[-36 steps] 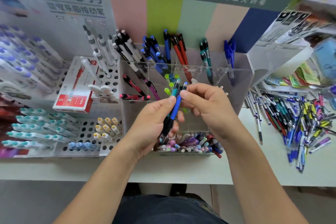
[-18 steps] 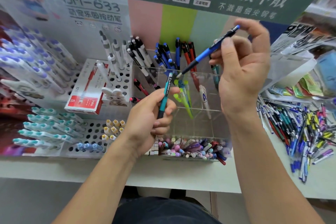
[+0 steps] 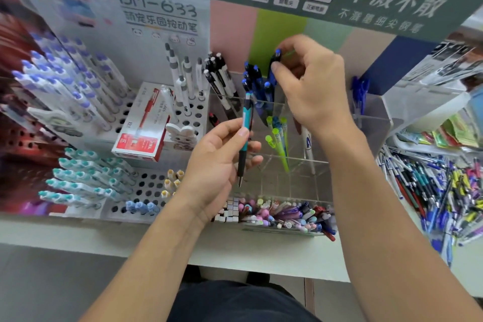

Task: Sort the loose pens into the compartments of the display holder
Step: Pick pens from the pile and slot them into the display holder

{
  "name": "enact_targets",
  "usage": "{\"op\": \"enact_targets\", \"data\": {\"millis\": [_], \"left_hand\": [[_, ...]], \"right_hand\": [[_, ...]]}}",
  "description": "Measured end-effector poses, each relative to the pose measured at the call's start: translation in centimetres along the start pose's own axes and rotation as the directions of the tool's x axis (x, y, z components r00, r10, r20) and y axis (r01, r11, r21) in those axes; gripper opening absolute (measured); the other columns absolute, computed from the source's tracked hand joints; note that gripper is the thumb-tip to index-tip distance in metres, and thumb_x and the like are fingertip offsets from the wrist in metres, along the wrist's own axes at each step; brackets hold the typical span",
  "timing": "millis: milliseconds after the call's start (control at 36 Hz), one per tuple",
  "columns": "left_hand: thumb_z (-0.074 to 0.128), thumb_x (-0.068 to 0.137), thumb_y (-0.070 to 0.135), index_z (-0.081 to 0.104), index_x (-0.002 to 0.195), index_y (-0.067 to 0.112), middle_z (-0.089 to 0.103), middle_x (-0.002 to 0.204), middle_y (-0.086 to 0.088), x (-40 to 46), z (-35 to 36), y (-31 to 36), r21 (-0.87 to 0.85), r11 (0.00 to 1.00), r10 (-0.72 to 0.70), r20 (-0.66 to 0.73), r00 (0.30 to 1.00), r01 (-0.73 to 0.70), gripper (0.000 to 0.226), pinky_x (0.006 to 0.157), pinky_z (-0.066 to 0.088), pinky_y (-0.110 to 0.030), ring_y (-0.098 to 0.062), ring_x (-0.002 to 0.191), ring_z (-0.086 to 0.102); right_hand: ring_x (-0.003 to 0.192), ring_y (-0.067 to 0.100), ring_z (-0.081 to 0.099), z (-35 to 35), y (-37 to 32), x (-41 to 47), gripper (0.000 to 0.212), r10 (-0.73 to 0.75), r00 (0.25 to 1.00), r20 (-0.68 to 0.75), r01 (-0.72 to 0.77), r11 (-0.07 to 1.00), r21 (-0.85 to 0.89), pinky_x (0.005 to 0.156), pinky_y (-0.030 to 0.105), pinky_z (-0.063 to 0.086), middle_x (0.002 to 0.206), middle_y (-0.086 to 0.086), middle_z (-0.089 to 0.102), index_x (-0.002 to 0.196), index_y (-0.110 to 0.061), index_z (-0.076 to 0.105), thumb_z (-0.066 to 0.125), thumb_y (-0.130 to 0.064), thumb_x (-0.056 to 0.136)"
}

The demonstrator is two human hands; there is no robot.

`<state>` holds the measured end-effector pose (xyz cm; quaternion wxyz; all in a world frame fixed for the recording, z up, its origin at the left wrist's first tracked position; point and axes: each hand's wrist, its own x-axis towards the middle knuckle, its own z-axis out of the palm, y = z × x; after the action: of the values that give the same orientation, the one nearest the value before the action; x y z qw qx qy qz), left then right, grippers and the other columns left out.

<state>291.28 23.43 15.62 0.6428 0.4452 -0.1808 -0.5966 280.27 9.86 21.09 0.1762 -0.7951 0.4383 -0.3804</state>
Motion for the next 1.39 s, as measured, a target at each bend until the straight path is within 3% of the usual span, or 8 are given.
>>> {"op": "enact_targets", "data": {"millis": [222, 556, 722, 833, 972, 1139, 1278, 1389], "left_hand": [[0.053, 0.101, 0.008, 0.068, 0.119, 0.009, 0.070, 0.095, 0.001, 0.7, -0.3, 0.0, 0.035, 0.996, 0.077, -0.019, 0.997, -0.076, 0.023, 0.080, 0.057, -0.025, -0.009, 0.090, 0.066], [0.057, 0.100, 0.011, 0.069, 0.117, 0.016, 0.072, 0.094, 0.005, 1.3, 0.7, -1.7, 0.093, 0.988, 0.131, -0.089, 0.987, -0.123, 0.021, 0.079, 0.053, -0.024, -0.008, 0.093, 0.066], [0.058, 0.099, 0.010, 0.069, 0.113, 0.017, 0.072, 0.096, 0.002, 1.3, 0.8, -1.4, 0.037, 0.988, 0.151, -0.103, 0.983, -0.148, 0.019, 0.076, 0.055, -0.023, -0.009, 0.089, 0.066], [0.069, 0.090, 0.007, 0.071, 0.107, 0.016, 0.075, 0.090, 0.004, 1.1, 1.2, -1.4, 0.180, 0.954, 0.247, -0.015, 0.969, -0.240, 0.020, 0.083, 0.054, -0.022, -0.009, 0.088, 0.069], [0.080, 0.072, 0.013, 0.069, 0.097, 0.015, 0.076, 0.087, 0.000, 0.7, 2.6, -3.1, 0.250, 0.915, 0.309, 0.073, 0.948, -0.318, 0.028, 0.080, 0.054, -0.020, -0.010, 0.085, 0.071], [0.078, 0.083, 0.001, 0.069, 0.102, 0.016, 0.077, 0.102, -0.001, 0.9, 4.0, -4.1, 0.317, 0.888, 0.306, 0.131, 0.943, -0.332, 0.026, 0.087, 0.055, -0.023, -0.013, 0.099, 0.072], [0.066, 0.096, 0.005, 0.065, 0.114, 0.021, 0.070, 0.116, 0.000, 1.2, 4.0, -2.7, 0.391, 0.853, 0.335, 0.100, 0.937, -0.346, 0.024, 0.092, 0.055, -0.030, -0.011, 0.104, 0.068], [0.062, 0.099, 0.006, 0.062, 0.120, 0.025, 0.069, 0.117, -0.001, 1.5, 3.7, -1.7, 0.428, 0.829, 0.364, 0.074, 0.928, -0.359, 0.029, 0.092, 0.058, -0.037, -0.017, 0.104, 0.069]], "right_hand": [[0.071, 0.013, 0.060, -0.9, 0.6, 1.0, 0.011, 0.099, 0.957, 0.273, -0.060, 0.987, -0.149, 0.074, 0.028, 0.053, 0.081, -0.002, 0.071, 0.096, -0.022, 0.071, 0.073, -0.018, 0.087], [0.082, 0.012, 0.068, 1.9, 1.1, -4.0, 0.023, 0.069, 0.996, -0.054, -0.064, 0.994, 0.083, 0.081, 0.034, 0.057, 0.097, 0.003, 0.075, 0.112, -0.007, 0.076, 0.072, -0.010, 0.089], [0.087, 0.003, 0.066, -1.5, 1.2, -3.7, 0.018, -0.080, 0.980, -0.181, 0.090, 0.995, 0.052, 0.081, 0.014, 0.051, 0.100, 0.001, 0.075, 0.106, -0.007, 0.078, 0.067, -0.005, 0.092], [0.068, 0.001, 0.066, -4.8, 1.5, -4.9, 0.009, 0.133, 0.979, -0.152, -0.092, 0.964, 0.251, 0.065, 0.017, 0.051, 0.079, -0.013, 0.073, 0.096, -0.018, 0.077, 0.070, -0.014, 0.093], [0.055, 0.003, 0.059, -5.0, 1.2, -9.0, 0.010, 0.311, 0.910, 0.276, -0.410, 0.777, 0.478, 0.053, 0.021, 0.049, 0.067, -0.005, 0.071, 0.093, -0.012, 0.075, 0.078, -0.013, 0.083], [0.067, 0.013, 0.066, -5.0, 1.8, -8.9, 0.005, 0.396, 0.918, 0.011, -0.333, 0.755, 0.566, 0.066, 0.026, 0.058, 0.076, 0.000, 0.072, 0.094, -0.006, 0.073, 0.069, -0.005, 0.095], [0.077, 0.010, 0.072, -8.4, 3.5, -5.2, 0.020, 0.205, 0.887, -0.413, -0.129, 0.970, 0.204, 0.075, 0.031, 0.061, 0.089, -0.006, 0.071, 0.115, -0.011, 0.070, 0.068, -0.016, 0.096], [0.082, 0.005, 0.066, -7.1, 4.4, -3.4, 0.039, 0.038, 0.949, -0.312, -0.083, 0.987, -0.134, 0.085, 0.020, 0.056, 0.093, -0.006, 0.071, 0.130, -0.015, 0.064, 0.068, -0.009, 0.092]]}}
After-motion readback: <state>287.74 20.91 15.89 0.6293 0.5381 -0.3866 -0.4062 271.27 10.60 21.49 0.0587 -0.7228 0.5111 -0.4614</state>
